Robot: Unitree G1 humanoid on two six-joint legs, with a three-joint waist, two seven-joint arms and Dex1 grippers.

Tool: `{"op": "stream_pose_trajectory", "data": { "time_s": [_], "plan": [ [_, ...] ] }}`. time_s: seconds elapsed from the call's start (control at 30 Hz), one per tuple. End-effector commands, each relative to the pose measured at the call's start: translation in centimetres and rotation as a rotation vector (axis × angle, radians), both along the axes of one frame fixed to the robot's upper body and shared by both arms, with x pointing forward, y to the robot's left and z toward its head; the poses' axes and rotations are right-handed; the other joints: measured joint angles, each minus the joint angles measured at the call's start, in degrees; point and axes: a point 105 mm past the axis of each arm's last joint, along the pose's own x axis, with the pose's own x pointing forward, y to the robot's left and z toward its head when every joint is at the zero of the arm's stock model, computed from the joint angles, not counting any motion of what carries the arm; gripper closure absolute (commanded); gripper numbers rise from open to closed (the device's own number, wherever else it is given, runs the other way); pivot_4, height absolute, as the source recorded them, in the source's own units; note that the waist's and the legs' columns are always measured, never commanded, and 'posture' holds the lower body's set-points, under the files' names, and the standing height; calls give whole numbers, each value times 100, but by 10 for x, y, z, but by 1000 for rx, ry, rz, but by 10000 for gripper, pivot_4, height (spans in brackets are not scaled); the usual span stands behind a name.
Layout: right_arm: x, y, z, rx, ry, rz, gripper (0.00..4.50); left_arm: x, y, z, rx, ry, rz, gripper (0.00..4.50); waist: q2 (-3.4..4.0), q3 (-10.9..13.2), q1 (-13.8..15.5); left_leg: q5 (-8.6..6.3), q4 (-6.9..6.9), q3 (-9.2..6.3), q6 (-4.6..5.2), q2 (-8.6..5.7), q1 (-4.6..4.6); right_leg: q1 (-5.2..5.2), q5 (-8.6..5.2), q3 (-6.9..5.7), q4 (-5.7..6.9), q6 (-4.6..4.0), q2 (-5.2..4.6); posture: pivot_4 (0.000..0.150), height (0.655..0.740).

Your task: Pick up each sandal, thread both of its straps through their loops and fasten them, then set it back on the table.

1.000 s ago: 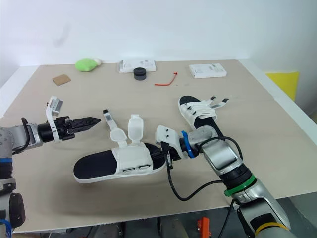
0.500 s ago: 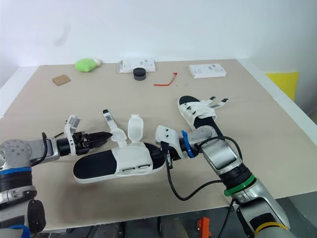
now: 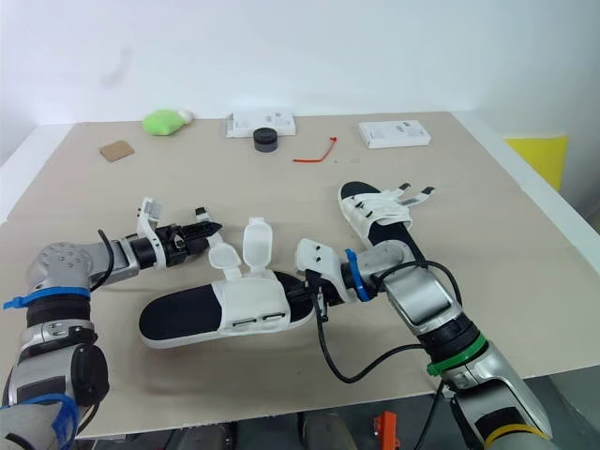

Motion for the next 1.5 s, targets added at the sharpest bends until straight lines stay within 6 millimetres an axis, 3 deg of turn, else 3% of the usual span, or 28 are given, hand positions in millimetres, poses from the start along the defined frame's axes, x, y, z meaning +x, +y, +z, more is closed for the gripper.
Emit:
{"op": "stream_pose_trajectory", "data": {
  "time_s": [0.03,0.07,0.17,0.3,0.33,0.37,0.47,0.53,0.73,0.87,0.93,1.03,1.13,1.2,1.33,1.5],
  "plan": [
    [-4,-13,-29,-90,94,-65,44792,6,-5,-9,8,25,17,9403,0,-1,0,0,0,0,0,0,0,0,0,0,0,0,0,1500,7400],
    [-5,-13,-29,-87,95,-66,44792,6,-7,-12,9,33,17,9403,2,-2,0,0,0,-1,0,0,0,0,0,0,0,0,0,1500,7400],
    [-5,-13,-29,-83,97,-72,45000,9,-17,-14,-5,37,13,17951,4,-7,0,0,1,0,0,-1,1,2,-3,0,0,-4,-1,1500,7400],
    [-5,-13,-29,-85,97,-78,45000,10,-19,-5,-4,6,7,36064,6,-8,0,-1,0,-1,-1,-2,-2,0,-2,0,-1,4,0,1500,7400],
    [-5,-13,-29,-85,97,-79,45000,11,-20,-1,-8,-4,4,42358,10,-10,-1,-1,0,-3,-3,-2,-1,3,-4,0,-1,6,-1,1500,7400],
    [-6,-14,-29,-85,98,-80,45000,11,-19,3,-8,-19,2,44299,13,-12,-1,-2,0,-3,-3,-3,0,3,-4,0,-1,6,0,1500,7400],
    [-6,-14,-29,-86,100,-83,45000,10,-18,13,-3,-50,-2,44299,10,-10,-1,-2,-1,-4,-3,-2,-3,-1,-4,0,-1,7,0,1500,7400],
    [-6,-15,-30,-87,103,-84,45000,5,-22,37,-10,-131,-37,44299,7,-6,-1,-4,-1,-4,-7,-2,-6,-2,-5,0,-2,8,0,1500,7400],
    [-6,-15,-30,-85,106,-86,45000,-32,-42,100,-3,-453,-174,44299,-7,4,-1,-15,-2,-4,-26,0,-12,-5,-14,3,-4,10,-1,1500,7400],
    [-5,-16,-30,-86,106,-86,45000,-52,-44,127,11,-652,-163,44299,-6,5,0,-19,-2,-5,-32,0,-10,-3,-19,5,-4,9,0,1500,7400],
    [-5,-17,-30,-87,107,-85,45000,-62,-49,131,42,-722,-183,44299,-6,5,-1,-19,-1,-5,-32,0,-10,-3,-19,5,-4,9,0,1500,7400],
    [-5,-16,-31,-87,108,-83,45000,-89,-64,126,139,-877,-292,44299,-7,6,-6,-19,0,-4,-32,-1,-10,-2,-19,5,-5,8,-1,1500,7400],
    [-6,-16,-31,-86,110,-79,45000,-127,-82,101,280,-1052,-507,44299,-4,5,-8,-27,-3,6,-45,0,-7,-2,-29,14,-8,1,-2,1500,7400],
    [-5,-16,-30,-86,109,-78,45000,-141,-84,83,350,-1120,-615,44299,-2,5,-4,-31,-4,7,-53,1,-5,-3,-48,14,-9,-22,-2,1500,7400],
    [-6,-17,-30,-88,109,-77,45000,-155,-82,54,467,-1214,-771,44299,-1,5,-1,-31,-2,8,-52,4,-4,-5,-52,14,-10,-32,-4,1500,7400],
    [-7,-18,-32,-90,110,-79,45000,-149,-71,29,639,-1359,-836,44299,1,5,2,-31,-2,21,-51,4,-1,-37,-53,16,-12,-33,-19,1500,7400]
  ]
}}
